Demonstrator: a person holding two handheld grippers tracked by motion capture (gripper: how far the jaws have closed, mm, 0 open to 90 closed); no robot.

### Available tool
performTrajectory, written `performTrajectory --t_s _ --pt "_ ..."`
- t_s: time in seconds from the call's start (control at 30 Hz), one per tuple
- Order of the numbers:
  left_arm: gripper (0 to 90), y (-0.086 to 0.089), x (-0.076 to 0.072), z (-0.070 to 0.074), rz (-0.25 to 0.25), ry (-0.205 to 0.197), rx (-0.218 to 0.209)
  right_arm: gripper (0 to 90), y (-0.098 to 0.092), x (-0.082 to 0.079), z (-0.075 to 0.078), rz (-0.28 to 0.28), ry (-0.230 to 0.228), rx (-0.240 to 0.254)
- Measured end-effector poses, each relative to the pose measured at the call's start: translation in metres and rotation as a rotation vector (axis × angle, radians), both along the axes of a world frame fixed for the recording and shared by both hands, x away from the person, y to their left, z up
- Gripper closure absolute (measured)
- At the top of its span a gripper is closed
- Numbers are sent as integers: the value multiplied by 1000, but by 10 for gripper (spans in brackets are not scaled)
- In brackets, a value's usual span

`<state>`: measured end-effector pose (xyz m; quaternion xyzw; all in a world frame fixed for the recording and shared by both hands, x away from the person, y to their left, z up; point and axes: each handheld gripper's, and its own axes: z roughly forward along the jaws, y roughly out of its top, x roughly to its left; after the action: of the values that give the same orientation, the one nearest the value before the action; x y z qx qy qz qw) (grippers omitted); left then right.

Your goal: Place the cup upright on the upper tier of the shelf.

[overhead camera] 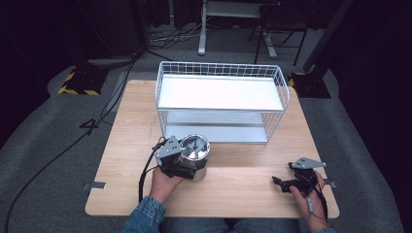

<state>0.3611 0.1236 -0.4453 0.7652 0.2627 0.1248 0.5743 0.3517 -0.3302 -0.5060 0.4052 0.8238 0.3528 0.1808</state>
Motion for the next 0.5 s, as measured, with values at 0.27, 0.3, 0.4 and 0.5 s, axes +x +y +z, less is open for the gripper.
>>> performTrajectory --t_s 0.27,0.3,0.4,0.5 --pt "24 0 -2 3 0 9 26 106 0 -1 0 9 -8 1" --pt "24 0 -2 4 -2 13 30 107 0 -1 0 10 -9 1" --pt "25 0 -1 7 -14 15 47 106 0 -1 0 9 -4 3" --pt "29 2 -1 9 -21 33 34 106 0 -1 0 9 -3 4"
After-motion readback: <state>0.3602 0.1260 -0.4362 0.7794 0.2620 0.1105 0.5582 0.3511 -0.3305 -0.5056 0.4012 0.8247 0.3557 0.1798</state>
